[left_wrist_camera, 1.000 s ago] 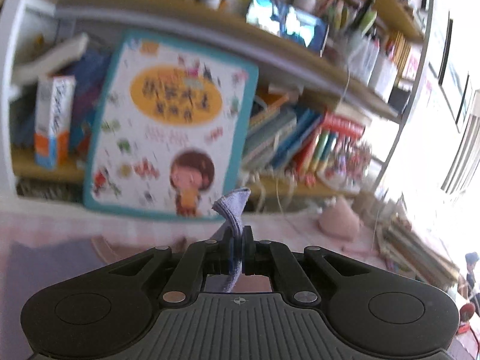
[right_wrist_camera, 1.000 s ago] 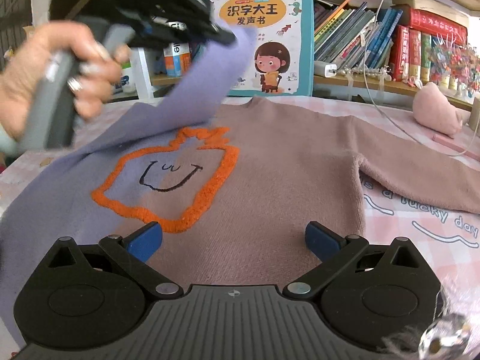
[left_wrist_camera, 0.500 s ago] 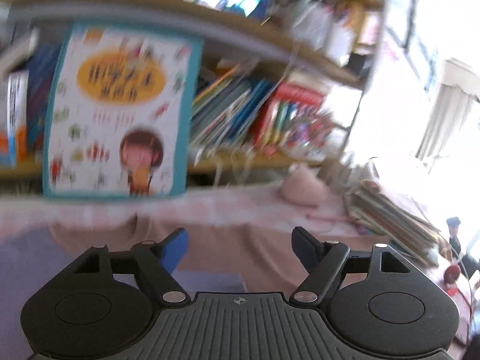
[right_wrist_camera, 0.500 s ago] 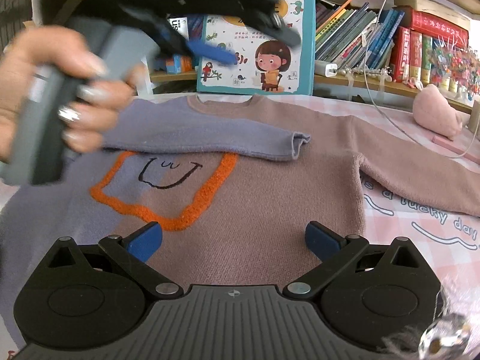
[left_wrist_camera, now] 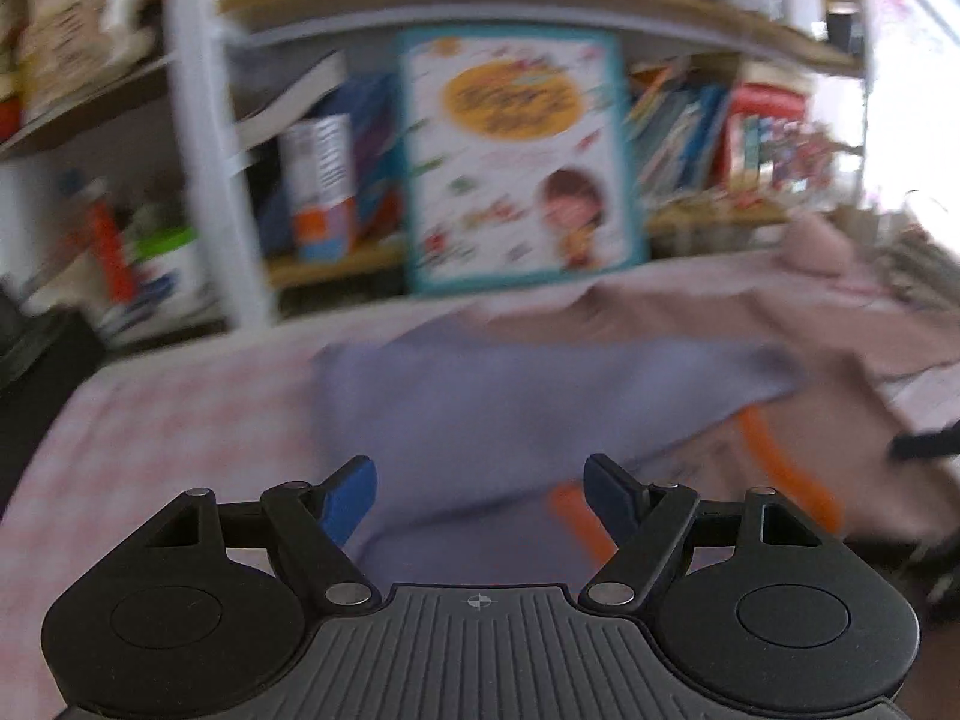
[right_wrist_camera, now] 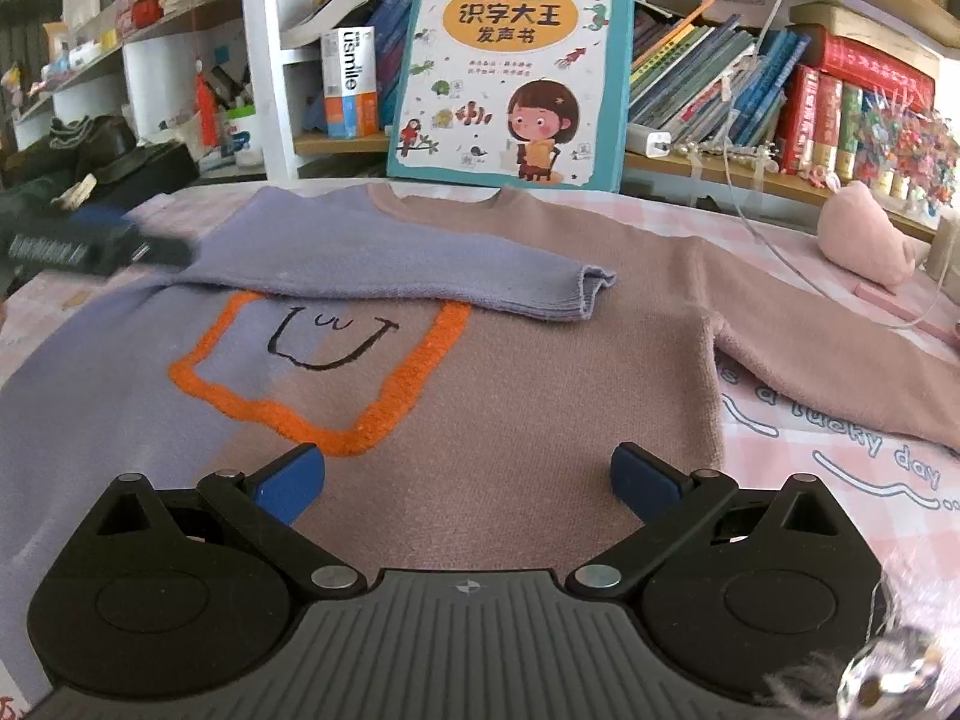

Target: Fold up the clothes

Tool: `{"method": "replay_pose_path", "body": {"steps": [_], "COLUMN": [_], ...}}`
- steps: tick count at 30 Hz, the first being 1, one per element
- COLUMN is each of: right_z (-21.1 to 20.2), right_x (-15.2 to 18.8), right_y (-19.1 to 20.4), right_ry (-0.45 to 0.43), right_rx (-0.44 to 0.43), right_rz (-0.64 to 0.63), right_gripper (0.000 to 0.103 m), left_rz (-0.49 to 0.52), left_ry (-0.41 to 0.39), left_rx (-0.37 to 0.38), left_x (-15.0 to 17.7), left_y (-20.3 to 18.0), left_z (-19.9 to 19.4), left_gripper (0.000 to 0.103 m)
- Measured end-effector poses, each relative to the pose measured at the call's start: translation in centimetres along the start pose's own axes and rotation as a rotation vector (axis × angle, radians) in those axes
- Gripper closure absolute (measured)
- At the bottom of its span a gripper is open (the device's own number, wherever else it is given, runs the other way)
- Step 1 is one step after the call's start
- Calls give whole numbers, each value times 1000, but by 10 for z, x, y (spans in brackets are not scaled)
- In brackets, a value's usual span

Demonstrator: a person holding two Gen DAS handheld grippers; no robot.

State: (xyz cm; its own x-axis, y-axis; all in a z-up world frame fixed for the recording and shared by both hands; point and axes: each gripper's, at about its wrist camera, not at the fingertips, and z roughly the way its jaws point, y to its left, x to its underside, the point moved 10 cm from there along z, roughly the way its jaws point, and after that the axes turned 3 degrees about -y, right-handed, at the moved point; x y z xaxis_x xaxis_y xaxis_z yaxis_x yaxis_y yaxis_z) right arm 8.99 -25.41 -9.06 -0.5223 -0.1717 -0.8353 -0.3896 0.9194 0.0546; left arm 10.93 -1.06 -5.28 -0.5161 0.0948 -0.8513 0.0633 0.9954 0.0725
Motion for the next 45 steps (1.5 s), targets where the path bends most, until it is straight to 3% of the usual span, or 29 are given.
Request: {"method": "replay_pose_path", "body": {"steps": [5, 12, 18, 19, 23, 25, 31, 32, 37, 42, 45], "right_z": [-9, -32, -40, -39, -38, -36, -32, -32, -25, -8, 1], "right_x": [-5, -4, 10, 13, 14, 12, 9, 9, 4, -4, -9], "right_y": [-23, -61, -78, -79, -77, -74, -69, -68, -56, -34, -22], "right_ry": [-35, -57, -7, 5, 6, 6, 2, 2, 6, 7, 9], "right_rx": [49, 204, 243, 244, 232, 205, 197, 195, 178, 131, 112], "right_rz": [130, 166, 200, 202, 204, 214, 209, 211, 198, 168, 144], "right_gripper": [1, 6, 42, 51, 65, 80, 87, 88, 92, 92, 92], "left_rz": [-45, -70, -113, -127, -152, -159, -185, -197, -319, -279, -301], "left_ry": [33, 34, 45, 44, 46, 44, 26, 25, 25, 22, 29], "left_rx": [-62, -32, 13, 21, 51, 65, 49, 49, 63, -17, -27], "left_x": [27, 36, 40, 40, 40, 41, 41, 41, 44, 46, 48], "left_y": [35, 42, 41, 42, 43, 42, 51, 54, 78, 97, 111], "left_z": [-6, -6, 3, 5, 8, 10, 12, 12, 11, 3, 0], "left_gripper": [25, 25, 27, 30, 50, 58, 91, 93, 96, 96, 96]}}
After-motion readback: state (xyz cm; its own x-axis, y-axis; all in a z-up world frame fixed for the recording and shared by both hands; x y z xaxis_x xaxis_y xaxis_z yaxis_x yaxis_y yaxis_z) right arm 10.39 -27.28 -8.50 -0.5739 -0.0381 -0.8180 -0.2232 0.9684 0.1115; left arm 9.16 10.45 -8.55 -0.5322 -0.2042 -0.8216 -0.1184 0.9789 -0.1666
